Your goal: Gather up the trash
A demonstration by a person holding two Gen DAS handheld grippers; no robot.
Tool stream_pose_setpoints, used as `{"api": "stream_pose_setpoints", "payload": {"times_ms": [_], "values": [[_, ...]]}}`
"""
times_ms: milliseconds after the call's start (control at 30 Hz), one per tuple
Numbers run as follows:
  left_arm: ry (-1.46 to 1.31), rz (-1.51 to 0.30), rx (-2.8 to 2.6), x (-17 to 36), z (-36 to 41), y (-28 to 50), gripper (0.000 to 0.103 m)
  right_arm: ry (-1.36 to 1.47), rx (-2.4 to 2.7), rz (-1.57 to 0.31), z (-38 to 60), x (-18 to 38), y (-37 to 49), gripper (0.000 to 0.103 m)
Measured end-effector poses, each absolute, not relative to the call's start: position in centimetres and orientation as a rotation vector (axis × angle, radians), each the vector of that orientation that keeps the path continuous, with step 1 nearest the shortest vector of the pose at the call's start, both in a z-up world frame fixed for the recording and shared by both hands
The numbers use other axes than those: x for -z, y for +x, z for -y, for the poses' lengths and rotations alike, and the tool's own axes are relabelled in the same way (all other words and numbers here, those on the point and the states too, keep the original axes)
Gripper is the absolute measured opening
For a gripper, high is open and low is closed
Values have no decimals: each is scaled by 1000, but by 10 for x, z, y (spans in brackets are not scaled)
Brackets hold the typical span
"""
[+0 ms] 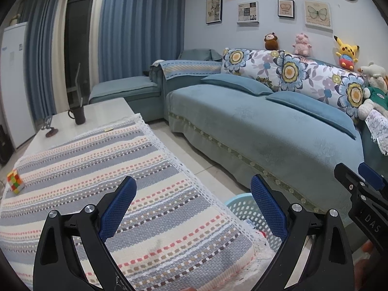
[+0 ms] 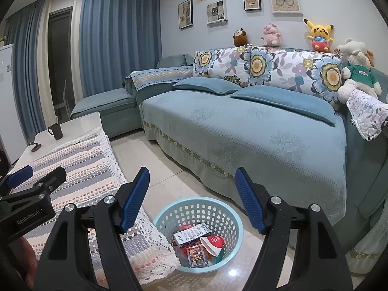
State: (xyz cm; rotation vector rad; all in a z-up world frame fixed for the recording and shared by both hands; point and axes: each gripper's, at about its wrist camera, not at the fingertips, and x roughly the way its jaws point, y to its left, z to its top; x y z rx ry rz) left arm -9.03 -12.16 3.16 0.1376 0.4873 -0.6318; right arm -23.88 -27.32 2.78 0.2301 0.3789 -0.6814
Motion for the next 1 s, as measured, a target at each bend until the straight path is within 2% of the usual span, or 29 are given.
{"api": "stream_pose_setpoints", "payload": {"times_ms": [1000], "values": [[155,-485,633,-30,124,-92,92,233,678,-394,281,-18,-241,69]]}}
